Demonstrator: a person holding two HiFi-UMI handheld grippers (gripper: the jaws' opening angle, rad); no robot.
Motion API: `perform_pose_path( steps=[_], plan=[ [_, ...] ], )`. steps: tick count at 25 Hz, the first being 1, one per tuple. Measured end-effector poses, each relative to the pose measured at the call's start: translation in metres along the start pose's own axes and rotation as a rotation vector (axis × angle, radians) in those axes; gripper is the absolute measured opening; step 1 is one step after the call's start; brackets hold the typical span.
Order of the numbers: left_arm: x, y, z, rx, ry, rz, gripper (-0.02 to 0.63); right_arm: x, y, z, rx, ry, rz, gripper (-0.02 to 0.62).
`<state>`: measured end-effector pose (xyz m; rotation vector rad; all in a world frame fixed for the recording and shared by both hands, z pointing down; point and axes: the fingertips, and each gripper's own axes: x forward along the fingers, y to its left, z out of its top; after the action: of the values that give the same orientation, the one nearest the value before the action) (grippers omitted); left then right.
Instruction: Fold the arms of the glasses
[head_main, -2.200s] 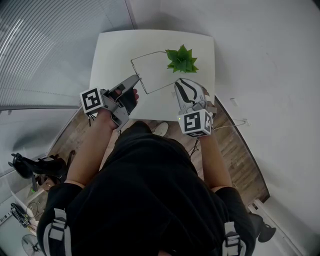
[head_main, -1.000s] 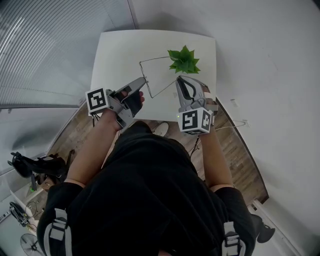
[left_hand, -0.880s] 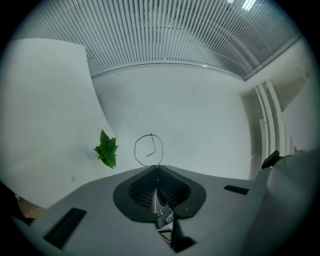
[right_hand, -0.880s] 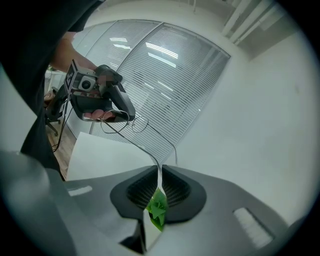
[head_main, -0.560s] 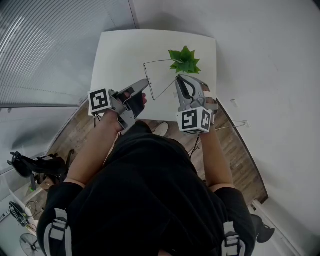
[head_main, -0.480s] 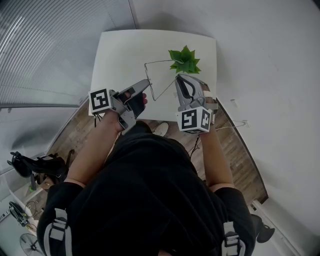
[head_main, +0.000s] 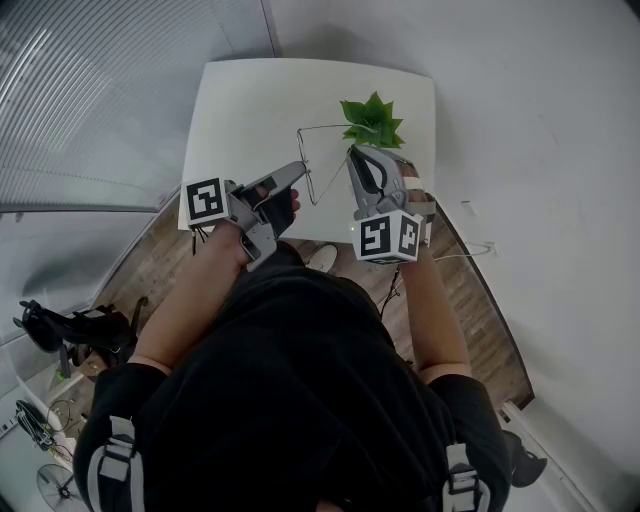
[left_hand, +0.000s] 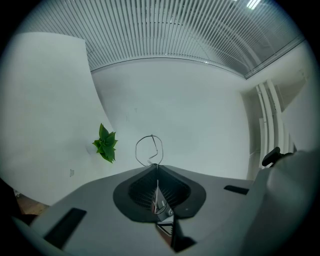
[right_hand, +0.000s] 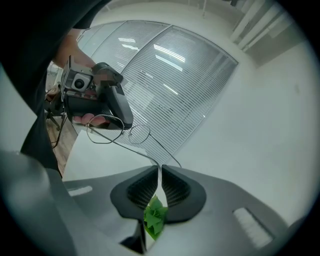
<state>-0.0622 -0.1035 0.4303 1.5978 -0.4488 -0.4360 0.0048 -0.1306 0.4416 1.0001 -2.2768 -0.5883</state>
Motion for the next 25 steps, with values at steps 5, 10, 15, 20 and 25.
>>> perform_pose_path(
  steps=[5, 10, 15, 20, 25],
  plan=[
    [0.001, -0.002, -0.004, -0.001, 0.014, -0.005, 0.012, 0.003, 0.002, 0.005, -0.006, -0.010, 0.009, 0.034],
    [0.003, -0.001, -0.008, -0.012, 0.025, -0.003, 0.012, 0.006, 0.005, 0.008, -0.015, -0.015, 0.018, 0.033],
    [0.005, -0.001, -0.010, -0.011, 0.036, -0.005, 0.012, 0.009, 0.006, 0.012, -0.031, -0.020, 0.024, 0.032],
    [0.008, -0.001, -0.013, -0.018, 0.053, -0.008, 0.012, 0.012, 0.009, 0.015, -0.050, -0.027, 0.035, 0.031],
    [0.009, -0.003, -0.015, -0.019, 0.063, -0.011, 0.012, 0.015, 0.011, 0.018, -0.076, -0.031, 0.043, 0.031]
  ],
)
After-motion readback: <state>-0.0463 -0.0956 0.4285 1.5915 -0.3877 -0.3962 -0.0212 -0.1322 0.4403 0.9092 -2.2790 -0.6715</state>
